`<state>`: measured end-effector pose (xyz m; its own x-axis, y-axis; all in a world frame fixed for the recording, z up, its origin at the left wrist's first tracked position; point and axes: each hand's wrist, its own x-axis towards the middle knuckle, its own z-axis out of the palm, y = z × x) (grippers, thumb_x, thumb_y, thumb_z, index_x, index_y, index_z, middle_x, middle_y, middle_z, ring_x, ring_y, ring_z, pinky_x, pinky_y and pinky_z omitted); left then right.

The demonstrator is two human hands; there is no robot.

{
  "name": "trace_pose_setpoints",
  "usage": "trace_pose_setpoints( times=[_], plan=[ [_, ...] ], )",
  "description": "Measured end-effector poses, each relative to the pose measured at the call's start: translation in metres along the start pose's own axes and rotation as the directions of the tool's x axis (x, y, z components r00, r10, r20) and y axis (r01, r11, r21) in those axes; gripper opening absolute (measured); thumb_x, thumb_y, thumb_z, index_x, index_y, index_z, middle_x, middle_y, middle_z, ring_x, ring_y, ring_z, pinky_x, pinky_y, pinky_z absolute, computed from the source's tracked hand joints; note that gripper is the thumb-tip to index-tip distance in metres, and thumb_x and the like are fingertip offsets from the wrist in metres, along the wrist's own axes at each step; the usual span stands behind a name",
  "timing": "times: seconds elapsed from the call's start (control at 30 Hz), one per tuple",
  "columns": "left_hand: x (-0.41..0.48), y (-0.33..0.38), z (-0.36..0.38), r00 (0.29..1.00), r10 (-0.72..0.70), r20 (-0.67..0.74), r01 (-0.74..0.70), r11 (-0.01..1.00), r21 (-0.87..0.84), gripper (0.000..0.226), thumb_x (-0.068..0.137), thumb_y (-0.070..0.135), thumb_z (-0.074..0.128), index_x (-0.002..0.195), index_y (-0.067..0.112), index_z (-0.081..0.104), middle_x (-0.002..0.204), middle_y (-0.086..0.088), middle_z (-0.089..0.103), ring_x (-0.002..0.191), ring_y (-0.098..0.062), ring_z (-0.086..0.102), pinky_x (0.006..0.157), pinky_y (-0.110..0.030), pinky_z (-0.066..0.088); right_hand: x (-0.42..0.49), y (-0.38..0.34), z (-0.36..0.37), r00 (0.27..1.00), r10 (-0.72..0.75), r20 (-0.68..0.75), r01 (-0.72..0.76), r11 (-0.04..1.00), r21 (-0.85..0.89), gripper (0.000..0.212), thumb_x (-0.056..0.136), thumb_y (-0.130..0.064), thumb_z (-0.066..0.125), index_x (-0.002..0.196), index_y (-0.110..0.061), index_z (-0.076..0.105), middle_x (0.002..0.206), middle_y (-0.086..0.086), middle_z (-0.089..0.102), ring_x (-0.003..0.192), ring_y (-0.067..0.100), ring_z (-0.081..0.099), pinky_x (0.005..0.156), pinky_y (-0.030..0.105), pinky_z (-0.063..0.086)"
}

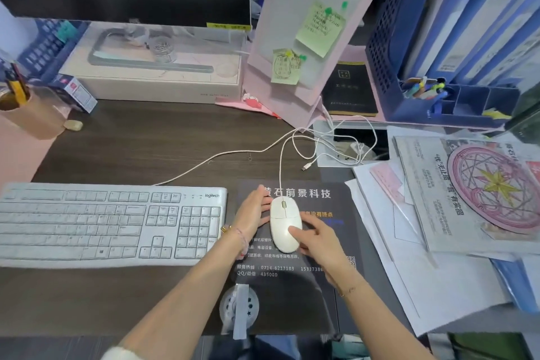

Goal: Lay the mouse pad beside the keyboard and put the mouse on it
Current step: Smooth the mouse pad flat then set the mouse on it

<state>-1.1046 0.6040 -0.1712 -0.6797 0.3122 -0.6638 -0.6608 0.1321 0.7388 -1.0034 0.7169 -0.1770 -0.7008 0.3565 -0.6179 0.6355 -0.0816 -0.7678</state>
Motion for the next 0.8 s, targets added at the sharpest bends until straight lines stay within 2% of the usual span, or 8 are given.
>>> trace_pose_setpoints(
  times=[0.1,0.2,0.33,0.4,0.5,0.63,0.73,0.8],
  plan=[
    [0.001,-0.003,0.001,1.000,-0.008,0.024,0.008,0.999,0.036,0.050,0.097,0.041,0.029,0.128,0.006,0.046,0.124,-0.013,0.056,0.109,-0.021,0.054,0.090,-0.033,0.047,-0.001,0.006,-0.001,0.998,-0.043,-0.050,0.036,0.992,-0.118,0.036,0.075,-0.027,0.068,0.111,-0.029,0.062,0.073,-0.001,0.064,0.073,0.013,0.061,0.081,0.031,0.050],
    [0.000,-0.007,0.003,0.999,-0.015,0.037,0.013,0.999,0.053,0.049,0.096,0.043,0.028,0.127,0.009,0.047,0.129,-0.011,0.055,0.112,-0.020,0.053,0.099,-0.039,0.044,-0.004,0.012,-0.003,0.995,-0.077,-0.068,0.070,0.993,-0.097,0.034,0.077,-0.024,0.068,0.110,-0.030,0.060,0.067,-0.004,0.057,0.067,0.009,0.057,0.075,0.027,0.047],
    [-0.004,-0.010,0.006,0.999,-0.008,0.047,0.006,0.999,0.051,0.051,0.096,0.043,0.028,0.130,0.009,0.046,0.133,-0.011,0.053,0.112,-0.017,0.053,0.098,-0.037,0.044,-0.005,0.015,-0.005,0.989,-0.119,-0.089,0.107,0.986,-0.132,0.032,0.076,-0.020,0.069,0.108,-0.018,0.068,0.078,-0.001,0.062,0.073,0.012,0.058,0.069,0.024,0.047],
    [-0.005,-0.011,0.008,0.998,-0.004,0.057,0.002,0.999,0.044,0.053,0.096,0.043,0.028,0.133,0.008,0.043,0.136,-0.011,0.051,0.113,-0.017,0.051,0.098,-0.036,0.043,-0.005,0.017,-0.005,0.989,-0.116,-0.095,0.101,0.984,-0.144,0.034,0.074,-0.021,0.070,0.108,-0.017,0.067,0.086,0.003,0.063,0.080,0.017,0.059,0.073,0.032,0.051],
    [-0.008,-0.013,0.011,0.998,-0.010,0.069,0.010,1.000,0.003,0.053,0.097,0.041,0.029,0.134,0.006,0.042,0.139,-0.011,0.049,0.114,-0.016,0.050,0.097,-0.033,0.041,-0.007,0.020,-0.006,0.989,-0.108,-0.100,0.097,0.989,-0.113,0.036,0.075,-0.022,0.070,0.110,-0.026,0.061,0.083,-0.001,0.059,0.078,0.016,0.058,0.082,0.036,0.051],
    [-0.012,-0.017,0.009,0.997,-0.020,0.070,0.022,0.999,-0.033,0.052,0.096,0.043,0.029,0.131,0.007,0.046,0.140,-0.009,0.049,0.121,-0.015,0.049,0.097,-0.033,0.040,-0.008,0.023,-0.007,0.990,-0.117,-0.083,0.111,0.991,-0.077,0.030,0.077,-0.020,0.068,0.105,-0.030,0.061,0.085,-0.001,0.064,0.080,0.016,0.061,0.087,0.038,0.052],
    [-0.016,-0.018,0.004,0.997,-0.044,0.068,0.051,0.993,-0.102,0.054,0.096,0.044,0.027,0.132,0.008,0.045,0.141,-0.010,0.048,0.127,-0.020,0.047,0.097,-0.036,0.042,-0.009,0.023,-0.010,0.994,-0.076,-0.075,0.076,0.997,-0.005,0.031,0.081,-0.019,0.064,0.112,-0.018,0.063,0.087,0.004,0.065,0.083,0.017,0.062,0.089,0.040,0.053],
    [-0.019,-0.021,-0.001,0.995,-0.068,0.079,0.081,0.980,-0.179,0.056,0.096,0.046,0.027,0.131,0.007,0.045,0.139,-0.013,0.049,0.123,-0.022,0.049,0.096,-0.036,0.044,-0.010,0.021,-0.013,0.997,-0.024,-0.068,0.031,0.994,0.101,0.030,0.087,-0.017,0.058,0.116,-0.013,0.059,0.091,0.006,0.065,0.081,0.015,0.060,0.081,0.031,0.053]
  ],
)
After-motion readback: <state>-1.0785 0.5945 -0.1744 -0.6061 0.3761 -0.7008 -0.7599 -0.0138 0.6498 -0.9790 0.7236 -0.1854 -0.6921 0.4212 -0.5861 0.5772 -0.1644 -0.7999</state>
